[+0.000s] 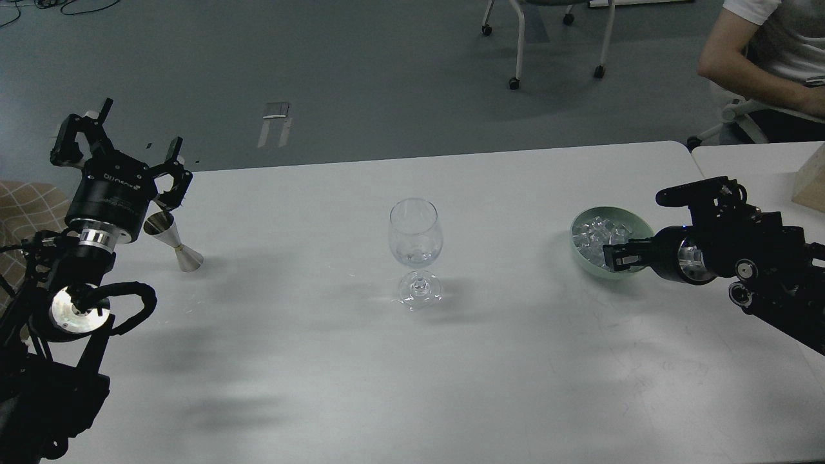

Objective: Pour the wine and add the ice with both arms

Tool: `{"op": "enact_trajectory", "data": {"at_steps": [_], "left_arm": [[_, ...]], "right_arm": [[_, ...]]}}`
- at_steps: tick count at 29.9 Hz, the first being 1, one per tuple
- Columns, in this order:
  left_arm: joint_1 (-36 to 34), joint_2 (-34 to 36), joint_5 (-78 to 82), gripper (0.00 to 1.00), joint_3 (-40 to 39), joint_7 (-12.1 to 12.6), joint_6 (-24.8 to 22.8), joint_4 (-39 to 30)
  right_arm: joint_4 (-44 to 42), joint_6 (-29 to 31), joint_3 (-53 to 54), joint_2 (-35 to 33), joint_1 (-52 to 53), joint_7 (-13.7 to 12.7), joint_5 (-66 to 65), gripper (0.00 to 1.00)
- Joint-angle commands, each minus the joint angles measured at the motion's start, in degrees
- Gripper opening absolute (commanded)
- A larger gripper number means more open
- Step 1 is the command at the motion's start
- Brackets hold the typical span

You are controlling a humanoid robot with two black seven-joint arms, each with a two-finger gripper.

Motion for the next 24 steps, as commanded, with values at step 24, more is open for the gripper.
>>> {"op": "enact_trajectory", "data": {"at_steps": [24], "left_arm": [[-0.08,-0.16,-0.11,0.98,0.0,0.0,0.0,0.13]], "right_arm": [[0.35,0.19,0.0,-0.57,-0.01,0.03,0.01,0.23]]}}
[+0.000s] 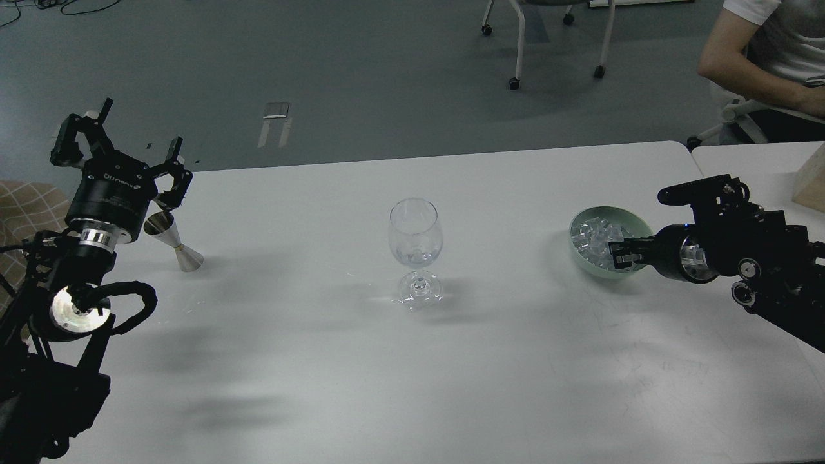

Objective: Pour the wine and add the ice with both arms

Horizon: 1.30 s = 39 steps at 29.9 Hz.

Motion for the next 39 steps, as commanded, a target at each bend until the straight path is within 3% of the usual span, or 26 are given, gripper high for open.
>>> {"op": "enact_trajectory", "data": {"at_steps": [1,10,19,39], "left_arm": [[0.03,-0.03,0.0,0.98,0.0,0.0,0.0,0.01],[0.03,-0.03,0.0,0.98,0.0,0.0,0.0,0.09],[0.03,0.15,-0.09,0.98,0.0,0.0,0.0,0.01],[-0.15,0.06,-0.26,0.98,0.18,0.09,0.18,0.01]], "right_arm": [[-0.17,0.05,0.02,-0.02,-0.04,-0.01,-0.01,0.23],[0.09,0.14,0.02,-0.11,-0.21,-0.01,0.08,0.14],[0.97,0.05,0.2,-0.46,-0.04,-0.01,0.17,0.12],[16.34,-0.04,9.77,-6.71,-0.3,-0.01,5.79,0.13]]}}
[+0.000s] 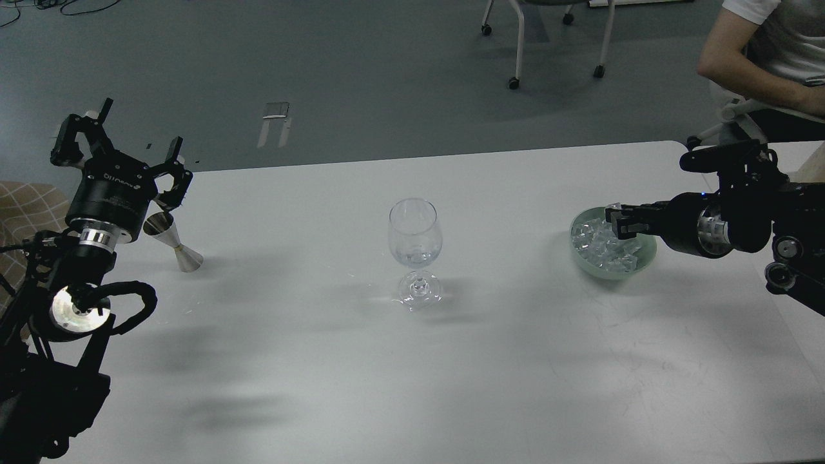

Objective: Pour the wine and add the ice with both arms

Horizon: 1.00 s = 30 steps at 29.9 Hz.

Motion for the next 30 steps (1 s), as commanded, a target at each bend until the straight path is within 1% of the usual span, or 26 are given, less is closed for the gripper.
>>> {"op": "enact_trajectory", "data": {"at_steps": [1,4,5,8,10,15,22,30], "left_arm": [[-0.08,-0.01,0.09,0.98,0.09,0.08,0.08,0.0],[-0.08,-0.01,0.09,0.98,0.17,0.08,0.08,0.0],[-0.08,0.07,0.0,0.98,0.17,0.08,0.08,0.0],[0.01,-0.01,0.09,0.98,0.17,0.08,0.08,0.0],[0.01,-0.01,0.09,0.98,0.17,0.08,0.16,0.0],[-0.17,-0.01,0.0,0.98,0.0,0.08,0.25,0.0],[0.09,0.34,-0.09,0.98,-0.09,0.08,0.08,-0.09],[0.18,0.43,-0.09,0.98,-0.18,0.08,0.08,-0.09]], "right_arm": [[3.49,0.02,2.55,0.25,-0.01,-0.02,1.82,0.13],[5.6,0.02,5.01,1.04,-0.1,-0.02,1.9,0.13],[6.56,0.02,5.54,2.26,-0.1,-0.02,1.9,0.13],[8.94,0.02,6.16,7.0,0.25,0.07,1.82,0.13],[9.03,0.02,7.12,8.68,0.69,0.07,1.82,0.13],[9.12,0.37,10.12,17.63,2.53,0.07,1.82,0.14],[9.38,0.55,10.12,21.16,4.12,0.07,1.9,0.15],[9.39,0.9,9.5,21.43,3.42,0.07,1.9,0.16]]}}
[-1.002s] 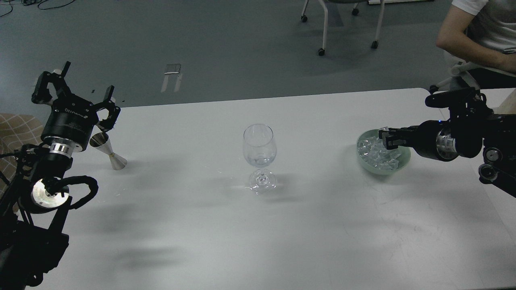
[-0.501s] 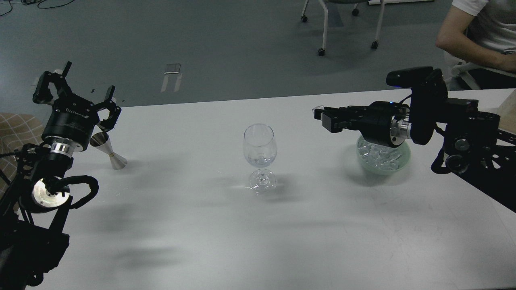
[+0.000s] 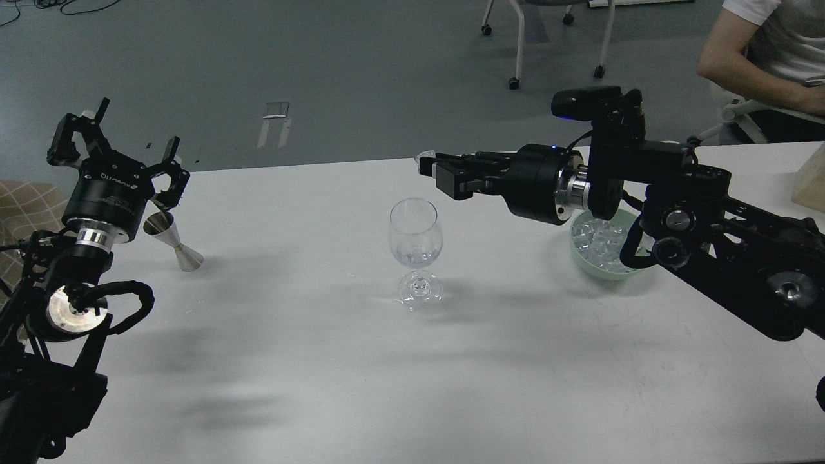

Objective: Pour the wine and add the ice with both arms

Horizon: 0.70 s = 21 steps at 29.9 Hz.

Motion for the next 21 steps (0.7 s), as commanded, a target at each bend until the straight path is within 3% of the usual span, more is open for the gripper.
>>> {"op": "enact_trajectory", "data": {"at_steps": [1,17,21], "left_arm": [[0.01,-0.12,0.0,0.98,0.0,0.0,-0.01,-0.01],[0.1,-0.21,0.0,0.98,0.0,-0.09,-0.1,0.08],[0.1,-0.04,0.0,0.98,0.0,-0.09,-0.18,-0.01]], "right_arm": [[-0.48,0.06,-0.28,-0.01,-0.69,-0.01,-0.09,0.17],[-0.74,0.06,-1.51,-0.01,-1.57,-0.01,-0.09,0.19],[-0.74,0.06,-1.51,0.08,-1.66,-0.01,-0.09,0.29]]}}
